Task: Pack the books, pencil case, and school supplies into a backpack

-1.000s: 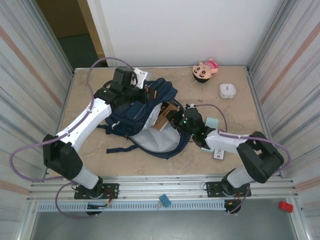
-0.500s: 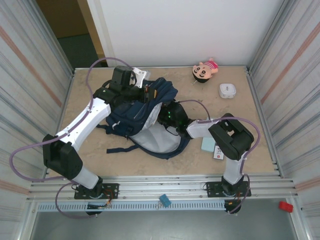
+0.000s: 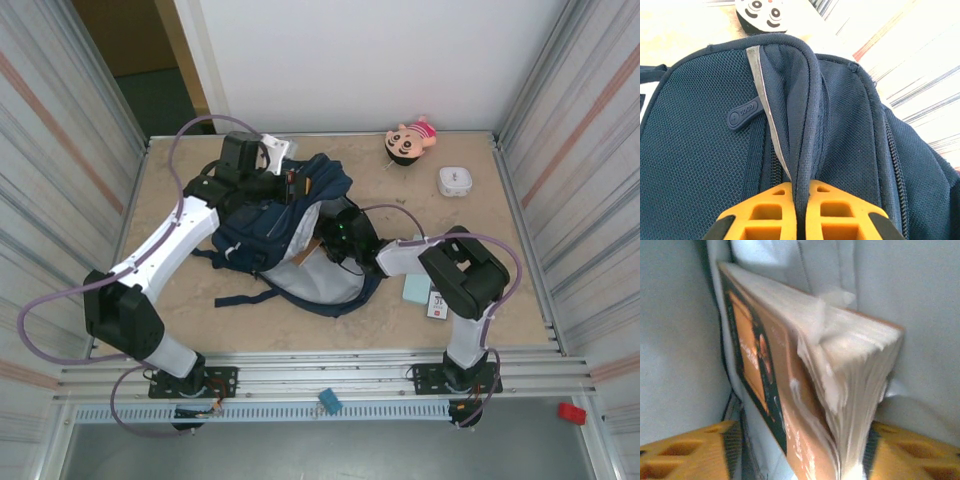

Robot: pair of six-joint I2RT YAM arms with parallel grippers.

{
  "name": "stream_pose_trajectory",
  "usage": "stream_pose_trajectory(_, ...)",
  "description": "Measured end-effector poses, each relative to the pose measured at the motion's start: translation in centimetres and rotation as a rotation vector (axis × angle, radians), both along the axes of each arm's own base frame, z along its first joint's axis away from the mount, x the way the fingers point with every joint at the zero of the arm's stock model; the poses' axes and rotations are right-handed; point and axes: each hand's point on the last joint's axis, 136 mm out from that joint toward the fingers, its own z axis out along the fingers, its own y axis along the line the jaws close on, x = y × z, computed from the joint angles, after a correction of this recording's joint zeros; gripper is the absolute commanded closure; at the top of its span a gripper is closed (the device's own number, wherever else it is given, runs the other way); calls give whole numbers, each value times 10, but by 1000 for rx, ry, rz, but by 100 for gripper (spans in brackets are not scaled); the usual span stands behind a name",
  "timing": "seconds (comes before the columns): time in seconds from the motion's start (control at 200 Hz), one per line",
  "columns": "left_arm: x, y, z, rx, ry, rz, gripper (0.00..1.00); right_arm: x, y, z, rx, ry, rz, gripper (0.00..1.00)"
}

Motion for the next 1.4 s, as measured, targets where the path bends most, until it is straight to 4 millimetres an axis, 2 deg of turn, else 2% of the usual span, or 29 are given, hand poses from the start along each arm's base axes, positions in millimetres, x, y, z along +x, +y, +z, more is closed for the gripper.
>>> stream_pose_trajectory(0.06, -1, 2, 0, 4, -5, 5, 100, -5, -4, 6, 4, -3, 4, 22)
stream_pose_trajectory(0.286, -2, 5, -3, 24, -20, 1, 100, -33, -26, 33, -6, -24, 36, 23)
stream_pose_trajectory(0.381, -3, 5, -6, 27, -20, -2, 100, -46, -43, 63, -4, -79, 39, 24)
stream_pose_trajectory(0.601, -7, 5, -18, 37, -18, -13, 100, -84, -96, 160, 0, -329, 29, 17)
stream_pose_trajectory(0.737, -21, -6, -40, 76, -20, -66, 100, -98, -132, 189, -86, -440, 11, 16)
stream_pose_trajectory(0.822, -36, -17, -59, 120, -15, -116, 100, -101, -147, 195, -159, -485, 15, 13)
stream_pose_trajectory(0.957, -59, -38, -98, 189, 12, -205, 100, -107, -156, 197, -242, -551, 53, 10)
stream_pose_trajectory(1.082, -77, -58, -153, 277, 57, -280, 100, -112, -161, 197, -278, -614, 73, 9)
stream_pose_trajectory(1.203, -87, -68, -199, 348, 102, -319, 100, -116, -163, 180, -323, -625, 100, 9)
stream_pose_trajectory(1.293, -88, -70, -214, 363, 119, -324, 94, -117, -164, 167, -356, -623, 121, 9)
stream_pose_trajectory(1.403, -86, -72, -209, 349, 107, -316, 77, -119, -164, 159, -392, -638, 149, 9)
